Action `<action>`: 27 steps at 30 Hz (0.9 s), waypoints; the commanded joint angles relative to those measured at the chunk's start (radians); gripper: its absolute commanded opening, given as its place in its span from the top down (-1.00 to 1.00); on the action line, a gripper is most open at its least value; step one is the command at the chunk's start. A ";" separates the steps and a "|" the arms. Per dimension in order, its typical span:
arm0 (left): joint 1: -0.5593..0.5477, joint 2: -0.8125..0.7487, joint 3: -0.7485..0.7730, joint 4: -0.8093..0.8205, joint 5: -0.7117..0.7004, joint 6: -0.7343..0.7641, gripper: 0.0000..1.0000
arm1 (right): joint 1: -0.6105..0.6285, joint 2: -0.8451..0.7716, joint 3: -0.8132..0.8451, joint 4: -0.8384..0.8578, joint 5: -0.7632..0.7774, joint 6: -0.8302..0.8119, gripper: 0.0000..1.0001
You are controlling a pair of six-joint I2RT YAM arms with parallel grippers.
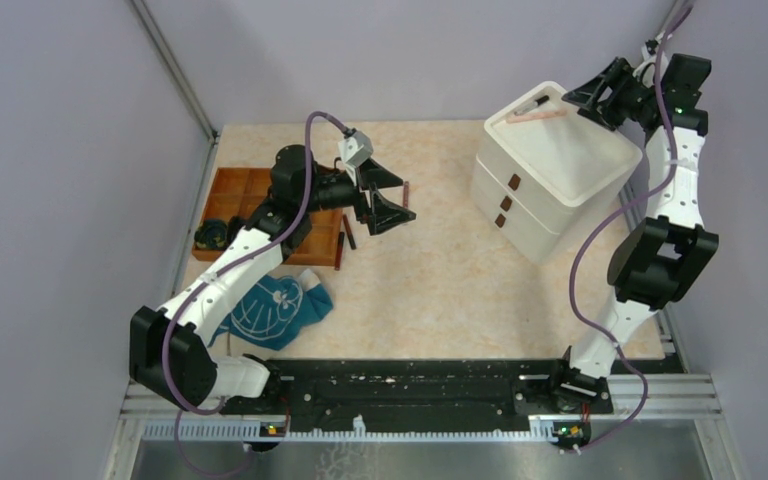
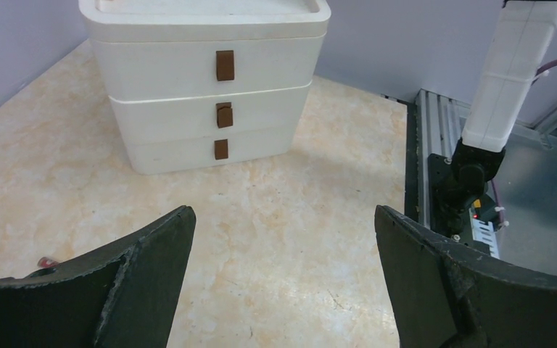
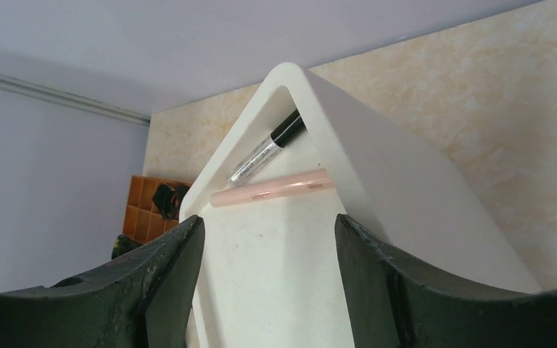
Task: Organize the makeup
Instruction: Place the makeup in the storage box, then pick up the makeup from the center of the board.
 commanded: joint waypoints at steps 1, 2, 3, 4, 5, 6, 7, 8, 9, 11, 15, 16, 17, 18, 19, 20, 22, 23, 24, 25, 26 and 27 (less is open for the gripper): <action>-0.003 -0.023 -0.001 -0.019 -0.055 0.077 -0.97 | -0.009 -0.071 0.023 0.017 0.033 -0.037 -0.34; -0.004 -0.022 -0.001 -0.035 -0.073 0.096 -0.97 | -0.009 -0.092 0.008 0.027 0.025 -0.042 -0.34; -0.003 -0.019 -0.001 -0.050 -0.097 0.116 -0.98 | -0.008 -0.113 -0.010 0.040 0.018 -0.049 -0.34; -0.003 -0.015 -0.001 -0.065 -0.126 0.136 -0.97 | -0.006 -0.144 -0.032 0.053 0.013 -0.057 -0.35; -0.003 -0.011 -0.001 -0.078 -0.157 0.160 -0.97 | -0.003 -0.172 -0.055 0.065 0.008 -0.072 -0.35; -0.003 -0.003 0.000 -0.093 -0.192 0.173 -0.97 | -0.002 -0.198 -0.077 0.075 0.005 -0.085 -0.35; -0.004 0.005 0.000 -0.104 -0.223 0.185 -0.97 | 0.001 -0.224 -0.101 0.082 0.001 -0.100 -0.36; -0.003 0.015 0.002 -0.112 -0.259 0.194 -0.98 | 0.004 -0.251 -0.123 0.086 -0.003 -0.118 -0.36; -0.003 0.027 0.003 -0.118 -0.290 0.201 -0.97 | 0.008 -0.274 -0.147 0.087 -0.004 -0.135 -0.36; -0.003 0.054 0.005 -0.123 -0.345 0.208 -0.97 | 0.013 -0.327 -0.191 0.082 -0.009 -0.173 -0.37; -0.005 0.138 0.014 -0.122 -0.446 0.205 -0.97 | 0.017 -0.426 -0.293 0.071 -0.013 -0.242 -0.37; -0.006 0.162 0.020 -0.122 -0.474 0.201 -0.97 | 0.017 -0.450 -0.317 0.066 -0.017 -0.259 -0.37; -0.007 0.190 0.029 -0.124 -0.498 0.198 -0.97 | 0.017 -0.472 -0.348 0.060 -0.019 -0.276 -0.37; -0.009 0.216 0.038 -0.127 -0.521 0.195 -0.97 | 0.017 -0.498 -0.374 0.056 -0.021 -0.293 -0.37; -0.011 0.247 0.050 -0.133 -0.548 0.191 -0.98 | 0.017 -0.521 -0.401 0.055 -0.020 -0.306 -0.37; -0.013 0.279 0.066 -0.139 -0.570 0.186 -0.97 | 0.017 -0.548 -0.430 0.056 -0.018 -0.320 -0.37; -0.017 0.346 0.103 -0.159 -0.611 0.168 -0.97 | 0.017 -0.604 -0.484 0.061 -0.008 -0.345 -0.38; -0.018 0.379 0.124 -0.166 -0.626 0.155 -0.98 | 0.017 -0.628 -0.511 0.063 0.000 -0.356 -0.38; -0.021 0.415 0.151 -0.189 -0.640 0.144 -0.97 | 0.017 -0.648 -0.534 0.064 0.009 -0.369 -0.38; -0.023 0.450 0.176 -0.209 -0.654 0.137 -0.97 | 0.017 -0.666 -0.557 0.065 0.019 -0.380 -0.38; -0.026 0.484 0.199 -0.220 -0.671 0.121 -0.97 | 0.017 -0.684 -0.578 0.066 0.026 -0.389 -0.39; -0.030 0.519 0.221 -0.226 -0.695 0.100 -0.97 | 0.017 -0.699 -0.601 0.068 0.032 -0.395 -0.39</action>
